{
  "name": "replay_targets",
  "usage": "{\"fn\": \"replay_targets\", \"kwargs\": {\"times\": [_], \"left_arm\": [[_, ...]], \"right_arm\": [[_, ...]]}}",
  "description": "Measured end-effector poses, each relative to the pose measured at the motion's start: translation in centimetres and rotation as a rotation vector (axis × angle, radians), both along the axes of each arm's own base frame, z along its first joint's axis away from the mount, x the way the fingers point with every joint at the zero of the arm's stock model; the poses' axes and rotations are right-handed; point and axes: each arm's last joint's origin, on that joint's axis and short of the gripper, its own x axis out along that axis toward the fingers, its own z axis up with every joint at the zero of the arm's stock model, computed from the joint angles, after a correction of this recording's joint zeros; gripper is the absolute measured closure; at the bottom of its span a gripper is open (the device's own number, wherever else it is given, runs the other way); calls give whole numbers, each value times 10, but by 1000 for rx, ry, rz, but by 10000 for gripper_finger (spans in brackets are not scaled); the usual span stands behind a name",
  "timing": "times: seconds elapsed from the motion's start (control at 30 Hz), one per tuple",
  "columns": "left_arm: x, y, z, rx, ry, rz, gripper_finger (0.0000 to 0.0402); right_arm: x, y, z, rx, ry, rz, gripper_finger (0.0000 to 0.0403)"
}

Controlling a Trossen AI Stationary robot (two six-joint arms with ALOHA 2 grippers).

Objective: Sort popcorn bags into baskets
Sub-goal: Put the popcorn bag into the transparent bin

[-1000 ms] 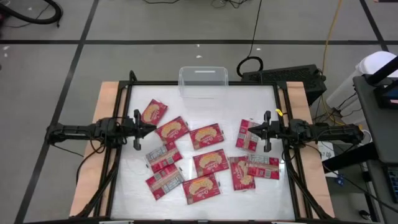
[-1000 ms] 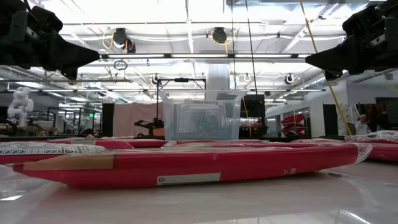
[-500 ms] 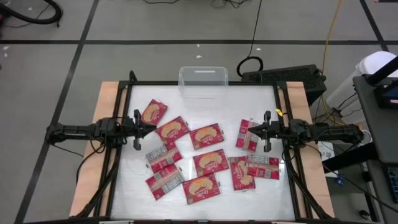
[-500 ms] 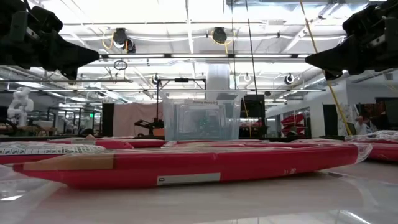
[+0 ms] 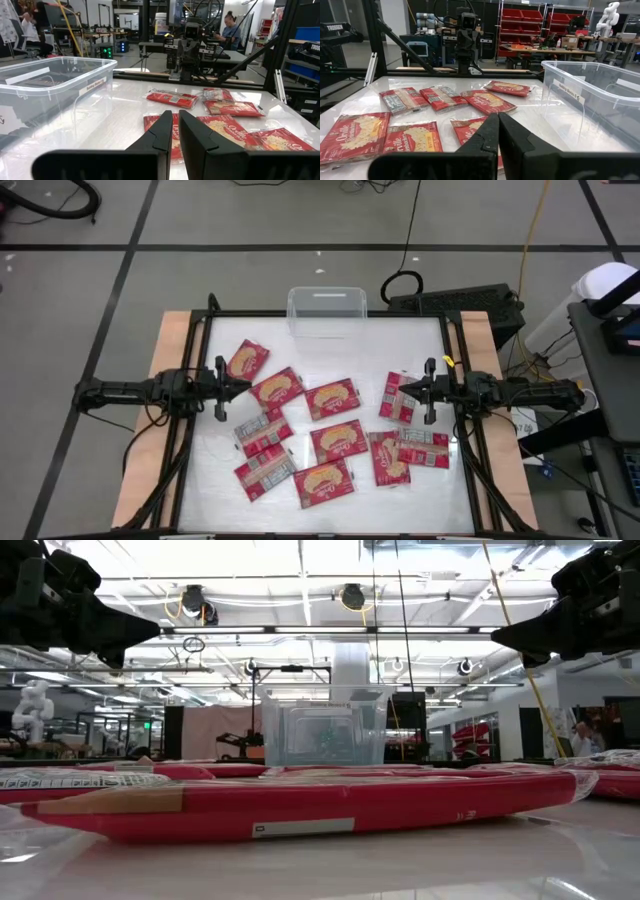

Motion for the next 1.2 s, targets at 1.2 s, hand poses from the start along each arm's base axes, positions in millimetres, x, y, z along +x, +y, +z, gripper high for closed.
{"fn": "replay_targets", "kwargs": {"times": [1.2], "left_arm": [[0,0,0,0,0,1,364]], "right_arm": [[-3,-2,42,92,-145,-77,403]]}}
